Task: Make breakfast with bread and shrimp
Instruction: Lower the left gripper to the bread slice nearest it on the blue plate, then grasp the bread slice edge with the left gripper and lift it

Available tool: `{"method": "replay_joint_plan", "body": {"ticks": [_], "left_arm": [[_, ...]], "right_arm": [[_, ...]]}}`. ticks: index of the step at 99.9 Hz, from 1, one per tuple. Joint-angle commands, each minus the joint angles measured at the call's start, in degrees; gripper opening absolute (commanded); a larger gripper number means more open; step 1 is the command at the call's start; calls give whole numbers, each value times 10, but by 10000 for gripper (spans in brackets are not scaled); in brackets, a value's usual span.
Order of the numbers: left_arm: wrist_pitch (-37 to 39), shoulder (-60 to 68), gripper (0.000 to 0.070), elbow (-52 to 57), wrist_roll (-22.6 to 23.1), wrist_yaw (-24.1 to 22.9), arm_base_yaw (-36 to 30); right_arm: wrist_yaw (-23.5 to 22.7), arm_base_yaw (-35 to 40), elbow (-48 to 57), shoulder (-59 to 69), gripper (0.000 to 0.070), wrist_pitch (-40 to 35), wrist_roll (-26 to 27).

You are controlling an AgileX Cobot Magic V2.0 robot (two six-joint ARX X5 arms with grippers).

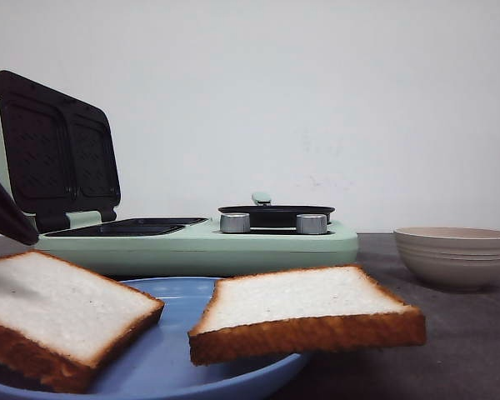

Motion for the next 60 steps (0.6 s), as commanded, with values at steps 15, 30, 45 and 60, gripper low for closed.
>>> {"method": "replay_joint_plan", "body": {"ticks": [15, 30, 45, 60], "left_arm": [[4, 16, 387, 4, -8, -1, -8], [4, 21, 268, 4, -7, -1, -8], [4, 21, 139, 4, -7, -1, -8], [4, 21, 4, 4, -5, -3, -8]], "right_arm": [[-2, 2, 7, 1, 0, 4, -9], [-2, 2, 7, 1, 0, 4, -12], [-4, 2, 7, 1, 0, 4, -13], [-4, 2, 7, 1, 0, 4, -13]]}}
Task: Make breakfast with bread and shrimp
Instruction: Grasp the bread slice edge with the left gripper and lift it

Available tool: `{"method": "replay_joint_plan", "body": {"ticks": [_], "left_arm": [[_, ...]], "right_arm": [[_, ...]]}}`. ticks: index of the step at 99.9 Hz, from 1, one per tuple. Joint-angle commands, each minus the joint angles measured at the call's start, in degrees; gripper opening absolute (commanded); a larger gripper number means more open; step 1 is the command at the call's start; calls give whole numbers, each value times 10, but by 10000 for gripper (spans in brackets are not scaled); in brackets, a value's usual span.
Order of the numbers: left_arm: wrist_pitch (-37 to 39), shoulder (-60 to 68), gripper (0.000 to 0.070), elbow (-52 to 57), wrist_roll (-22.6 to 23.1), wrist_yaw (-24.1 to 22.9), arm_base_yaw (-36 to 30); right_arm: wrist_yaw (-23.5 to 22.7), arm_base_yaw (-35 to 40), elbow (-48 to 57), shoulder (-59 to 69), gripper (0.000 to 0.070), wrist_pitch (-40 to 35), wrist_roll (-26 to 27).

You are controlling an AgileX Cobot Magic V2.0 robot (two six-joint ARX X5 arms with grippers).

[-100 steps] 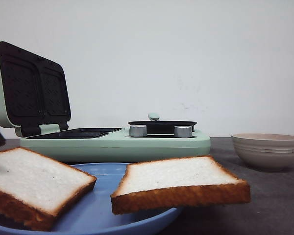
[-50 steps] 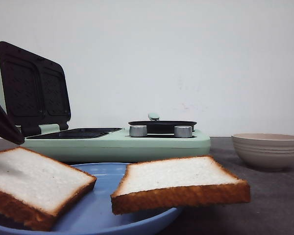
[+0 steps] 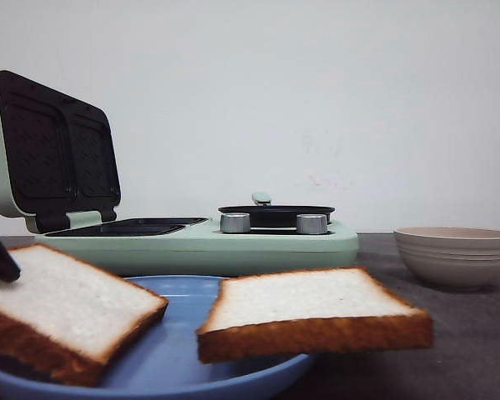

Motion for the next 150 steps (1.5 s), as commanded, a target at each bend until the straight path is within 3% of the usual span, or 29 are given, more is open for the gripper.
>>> {"method": "replay_joint_plan", "body": {"ticks": [1, 48, 77, 112, 150], "left_arm": [[5, 6, 4, 4, 0, 2, -2], [12, 6, 4, 4, 6, 1, -2], [50, 6, 4, 8, -18, 19, -2], [50, 6, 5, 71, -9, 11, -2], [47, 12, 6, 181, 48, -101, -2]], "right_arm": [[-2, 2, 7, 1, 0, 4, -7], [-2, 2, 7, 1, 0, 4, -8], [-2, 2, 7, 1, 0, 4, -8], [-2, 2, 7, 1, 0, 4, -8], [-2, 2, 7, 1, 0, 4, -8]]}}
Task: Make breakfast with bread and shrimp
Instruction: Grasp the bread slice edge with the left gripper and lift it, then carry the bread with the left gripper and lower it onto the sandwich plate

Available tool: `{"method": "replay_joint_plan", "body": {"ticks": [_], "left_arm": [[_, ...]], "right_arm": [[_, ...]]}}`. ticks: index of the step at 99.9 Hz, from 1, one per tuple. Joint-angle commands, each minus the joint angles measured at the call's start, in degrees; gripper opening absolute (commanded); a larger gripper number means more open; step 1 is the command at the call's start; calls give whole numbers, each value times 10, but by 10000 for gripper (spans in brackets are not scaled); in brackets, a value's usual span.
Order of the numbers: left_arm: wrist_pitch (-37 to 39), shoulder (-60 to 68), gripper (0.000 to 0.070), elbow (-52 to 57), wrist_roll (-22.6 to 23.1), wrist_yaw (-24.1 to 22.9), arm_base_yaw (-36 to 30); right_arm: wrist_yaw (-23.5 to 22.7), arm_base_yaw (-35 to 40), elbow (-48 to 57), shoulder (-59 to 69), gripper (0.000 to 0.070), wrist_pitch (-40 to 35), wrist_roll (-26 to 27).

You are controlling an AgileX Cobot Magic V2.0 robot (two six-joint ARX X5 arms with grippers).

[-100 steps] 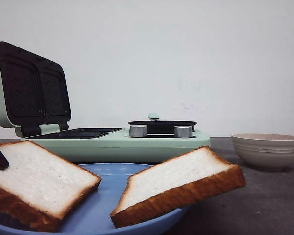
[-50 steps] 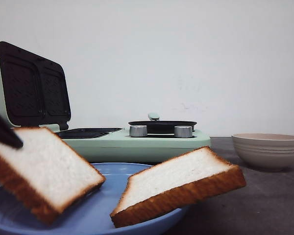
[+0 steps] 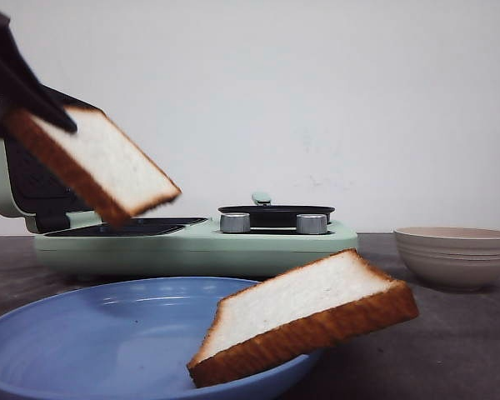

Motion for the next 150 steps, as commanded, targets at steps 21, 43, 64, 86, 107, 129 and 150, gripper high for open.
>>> {"method": "replay_joint_plan", "body": {"ticks": [21, 43, 64, 86, 107, 129, 150], "left_arm": [[6, 50, 6, 88, 90, -95, -2], [-1, 141, 6, 179, 162, -158, -3], [-34, 246, 6, 297, 249, -247, -14], [-43, 354, 6, 427, 320, -337, -28], [-58, 452, 6, 525, 387, -399, -42], [-40, 525, 6, 563, 462, -470, -63], [-15, 565, 6, 567, 520, -535, -77]], "right_arm": [[-2, 2, 7, 1, 0, 4, -7], [-9, 2, 7, 1, 0, 4, -10], [-11, 2, 7, 1, 0, 5, -13], [-11, 2, 7, 1, 0, 5, -16], [-11, 2, 7, 1, 0, 5, -20], [-12, 2, 7, 1, 0, 6, -23], [-11, 2, 7, 1, 0, 7, -24]]}}
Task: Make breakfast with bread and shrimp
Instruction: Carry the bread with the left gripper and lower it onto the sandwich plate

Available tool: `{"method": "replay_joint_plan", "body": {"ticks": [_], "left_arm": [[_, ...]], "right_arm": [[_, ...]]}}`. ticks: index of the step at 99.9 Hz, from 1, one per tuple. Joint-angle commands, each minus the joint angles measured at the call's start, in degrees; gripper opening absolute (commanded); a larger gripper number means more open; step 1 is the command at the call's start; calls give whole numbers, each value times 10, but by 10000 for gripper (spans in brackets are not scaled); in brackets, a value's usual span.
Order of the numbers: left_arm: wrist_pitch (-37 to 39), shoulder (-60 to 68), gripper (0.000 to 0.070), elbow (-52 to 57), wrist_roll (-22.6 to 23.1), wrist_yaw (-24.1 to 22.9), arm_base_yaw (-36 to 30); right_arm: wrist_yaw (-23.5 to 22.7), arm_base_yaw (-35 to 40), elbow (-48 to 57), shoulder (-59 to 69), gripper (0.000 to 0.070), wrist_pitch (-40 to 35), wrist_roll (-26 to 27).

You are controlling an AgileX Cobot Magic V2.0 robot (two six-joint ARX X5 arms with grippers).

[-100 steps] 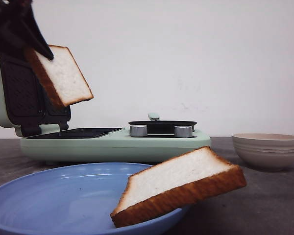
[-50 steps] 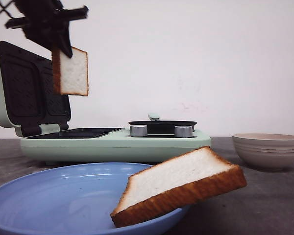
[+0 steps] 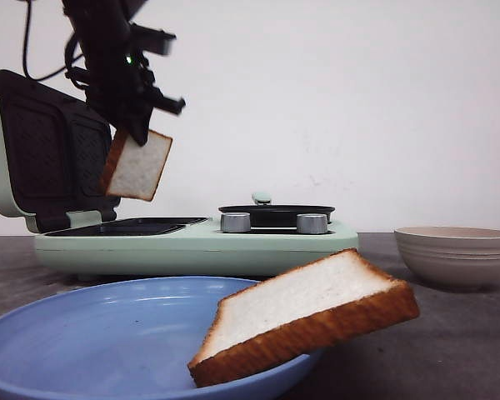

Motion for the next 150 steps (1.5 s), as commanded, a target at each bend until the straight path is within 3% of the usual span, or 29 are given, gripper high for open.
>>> {"method": "replay_joint_plan", "body": {"ticks": [1, 38, 87, 150], "left_arm": [[16, 19, 6, 21, 40, -18, -6], [53, 33, 6, 21, 51, -31, -12], [52, 48, 6, 21, 57, -72, -16], [48, 76, 6, 21, 57, -83, -27]], "right_arm": [[-2, 2, 7, 1, 0, 6, -7], [-2, 2, 7, 1, 0, 6, -7], [-2, 2, 7, 1, 0, 6, -7], [-3, 2, 7, 1, 0, 6, -7]]}}
